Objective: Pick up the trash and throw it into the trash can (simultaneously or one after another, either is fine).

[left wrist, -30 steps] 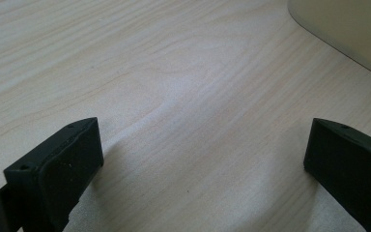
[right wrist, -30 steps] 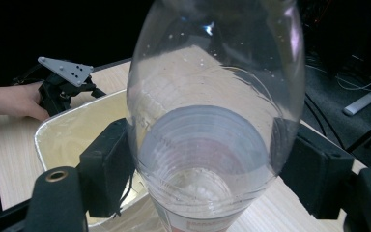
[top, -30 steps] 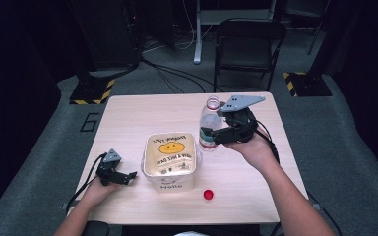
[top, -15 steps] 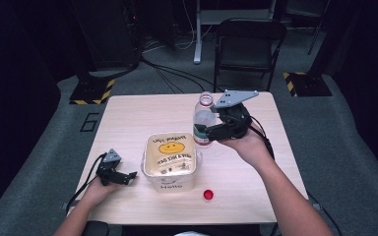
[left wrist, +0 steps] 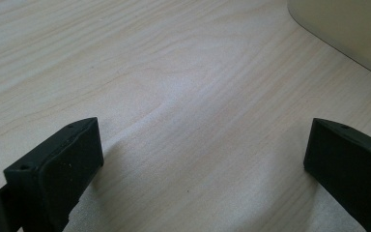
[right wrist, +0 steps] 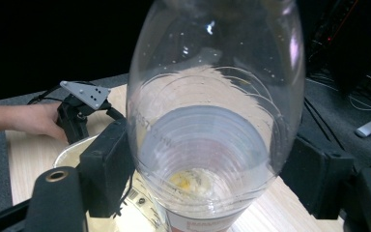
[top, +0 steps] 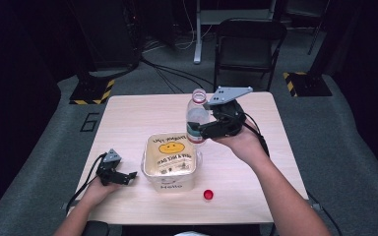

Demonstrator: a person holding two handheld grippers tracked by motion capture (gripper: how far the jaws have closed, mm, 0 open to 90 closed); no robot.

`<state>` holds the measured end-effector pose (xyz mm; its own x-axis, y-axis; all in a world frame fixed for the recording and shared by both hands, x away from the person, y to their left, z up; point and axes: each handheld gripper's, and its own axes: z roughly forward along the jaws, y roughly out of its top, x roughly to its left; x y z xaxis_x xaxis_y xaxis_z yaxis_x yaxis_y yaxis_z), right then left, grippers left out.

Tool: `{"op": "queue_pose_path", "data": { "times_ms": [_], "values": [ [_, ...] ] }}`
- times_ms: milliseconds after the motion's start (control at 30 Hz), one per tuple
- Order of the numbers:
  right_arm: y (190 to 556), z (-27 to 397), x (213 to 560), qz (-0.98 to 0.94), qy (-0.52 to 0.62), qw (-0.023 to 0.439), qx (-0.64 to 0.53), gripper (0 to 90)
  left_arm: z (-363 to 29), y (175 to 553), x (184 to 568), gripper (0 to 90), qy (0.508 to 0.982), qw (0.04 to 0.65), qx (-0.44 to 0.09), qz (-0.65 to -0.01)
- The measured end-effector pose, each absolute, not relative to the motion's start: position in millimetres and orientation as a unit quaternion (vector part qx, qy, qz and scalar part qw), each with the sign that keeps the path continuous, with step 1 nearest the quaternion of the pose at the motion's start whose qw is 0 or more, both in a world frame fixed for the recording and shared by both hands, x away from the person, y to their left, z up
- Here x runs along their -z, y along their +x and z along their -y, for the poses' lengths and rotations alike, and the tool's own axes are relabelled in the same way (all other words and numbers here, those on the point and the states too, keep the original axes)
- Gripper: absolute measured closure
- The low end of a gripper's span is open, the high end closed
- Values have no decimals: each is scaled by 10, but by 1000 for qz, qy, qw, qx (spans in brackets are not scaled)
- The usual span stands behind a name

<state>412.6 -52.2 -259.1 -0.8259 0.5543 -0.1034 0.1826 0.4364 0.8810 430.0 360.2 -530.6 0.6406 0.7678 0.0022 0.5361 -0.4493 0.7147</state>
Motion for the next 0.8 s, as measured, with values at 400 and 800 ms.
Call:
{"op": "queue_pose_path", "data": {
  "times_ms": [400, 800],
  "values": [
    [4156, 368, 2624, -826, 210, 185, -490, 248, -3601, 4300, 5307, 0, 835, 351, -166, -391],
    [4173, 222, 2671, -828, 199, 176, -494, 247, -3602, 4300, 5306, 0, 835, 351, -165, -390]
  ]
}}
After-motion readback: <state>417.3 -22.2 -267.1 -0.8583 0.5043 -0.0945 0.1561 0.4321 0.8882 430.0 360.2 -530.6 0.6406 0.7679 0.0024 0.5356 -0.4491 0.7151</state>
